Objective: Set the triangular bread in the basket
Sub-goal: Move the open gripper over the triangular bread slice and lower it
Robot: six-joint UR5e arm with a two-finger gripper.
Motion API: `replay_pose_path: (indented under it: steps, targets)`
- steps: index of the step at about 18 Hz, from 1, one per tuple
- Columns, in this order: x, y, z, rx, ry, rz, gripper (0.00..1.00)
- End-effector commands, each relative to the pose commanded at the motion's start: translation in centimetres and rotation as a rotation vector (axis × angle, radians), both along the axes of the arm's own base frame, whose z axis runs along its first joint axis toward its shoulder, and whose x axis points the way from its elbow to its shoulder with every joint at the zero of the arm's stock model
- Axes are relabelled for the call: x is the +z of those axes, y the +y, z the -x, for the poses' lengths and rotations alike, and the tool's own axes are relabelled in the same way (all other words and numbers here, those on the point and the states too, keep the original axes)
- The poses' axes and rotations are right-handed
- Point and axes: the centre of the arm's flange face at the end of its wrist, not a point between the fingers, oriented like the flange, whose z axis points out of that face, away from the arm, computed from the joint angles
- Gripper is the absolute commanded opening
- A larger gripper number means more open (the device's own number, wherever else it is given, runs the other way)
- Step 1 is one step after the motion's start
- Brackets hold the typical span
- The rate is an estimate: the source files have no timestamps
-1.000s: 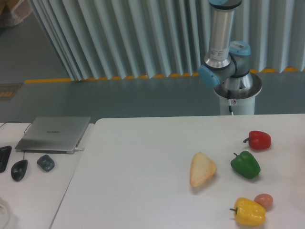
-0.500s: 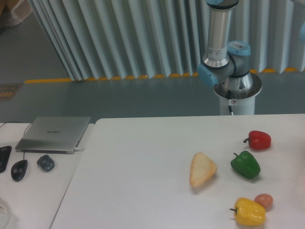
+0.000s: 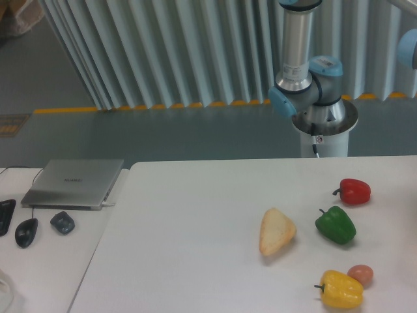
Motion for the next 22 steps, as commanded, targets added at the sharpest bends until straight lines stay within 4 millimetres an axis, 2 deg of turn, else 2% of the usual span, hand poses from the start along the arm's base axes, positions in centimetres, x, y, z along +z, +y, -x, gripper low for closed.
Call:
replay_pose_path:
  steps: [1,3,6,10,12,14,18,22]
  targets:
    - [0.8,0.4,-0.6,0.031,0.006,-0.009,1.0]
    - [1.0,3.2,-2.7,0.092,-0.013,-0.026,1.0]
    - [1.6,6.2,-5.1,0.186,-0.028,-0.037,1.0]
    - [1.8,8.6,-7.3,0.264,-0.047,-0.044,1.0]
    - [2.3,10.9,-9.0,0.378,-0.082,-0.073,1.0]
    - [2.5,13.4,-11.0,0.401,-0.073,-0.097,1.0]
    - [1.2,18.5,-15.5,0.532,-0.08,-0.157,1.0]
    - [-1.4,22.6,-20.1,0.518,-0.001,-0.092,1.0]
